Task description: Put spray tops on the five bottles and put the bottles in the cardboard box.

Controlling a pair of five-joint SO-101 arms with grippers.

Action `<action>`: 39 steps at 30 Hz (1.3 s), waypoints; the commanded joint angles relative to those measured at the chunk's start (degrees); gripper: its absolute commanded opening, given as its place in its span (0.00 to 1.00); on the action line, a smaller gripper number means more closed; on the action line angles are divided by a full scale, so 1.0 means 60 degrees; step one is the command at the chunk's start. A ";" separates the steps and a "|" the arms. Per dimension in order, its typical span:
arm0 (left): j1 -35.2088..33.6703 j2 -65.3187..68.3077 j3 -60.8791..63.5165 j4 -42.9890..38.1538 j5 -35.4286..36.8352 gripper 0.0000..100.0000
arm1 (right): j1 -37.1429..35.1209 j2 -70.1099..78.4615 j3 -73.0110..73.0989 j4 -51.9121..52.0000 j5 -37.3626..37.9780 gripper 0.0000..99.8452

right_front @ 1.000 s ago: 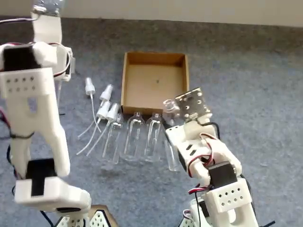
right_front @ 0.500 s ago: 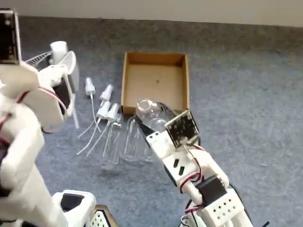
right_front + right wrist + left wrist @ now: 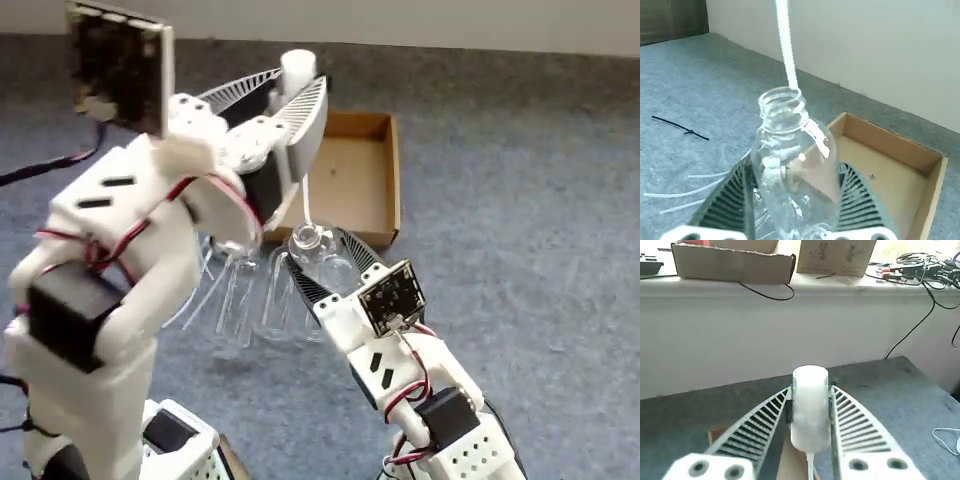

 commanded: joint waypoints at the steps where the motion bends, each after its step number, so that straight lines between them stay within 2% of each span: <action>1: 0.0198 -0.0168 0.1018 -0.0996 0.0132 0.09 | -0.0066 -0.0139 -0.0081 -0.0198 -0.0015 0.00; 10: -0.0125 -0.0198 0.1560 -0.0938 -0.0352 0.09 | 0.0154 -0.0139 -0.0125 -0.0198 -0.0073 0.00; 14: -0.0022 -0.0198 0.1590 -0.0264 -0.0352 0.09 | 0.1238 -0.0051 -0.0154 -0.0198 -0.1480 0.00; 19: -0.0095 -0.0168 0.1795 0.0689 -0.0410 0.09 | 0.1458 -0.0051 -0.0168 0.0212 -0.1656 0.00; 22: -0.0022 -0.0183 0.2469 0.0659 -0.0425 0.09 | 0.1165 -0.0110 -0.0168 0.0388 -0.1641 0.00; 26: -0.0007 -0.0183 0.3773 -0.0527 -0.0454 0.11 | 0.0974 -0.0125 -0.0110 0.0403 -0.1626 0.00; 28: 0.0125 -0.0198 0.4227 -0.0879 -0.0967 0.15 | 0.0989 -0.0125 -0.0110 0.0403 -0.1626 0.00; 33: 0.1062 -0.0198 0.4256 -0.0381 -0.2007 0.21 | 0.0989 -0.0125 -0.0110 0.0403 -0.1626 0.00; 39: 0.1150 -0.1004 0.4154 -0.0381 -0.2476 0.21 | 0.0989 -0.0125 -0.0110 0.0388 -0.1626 0.00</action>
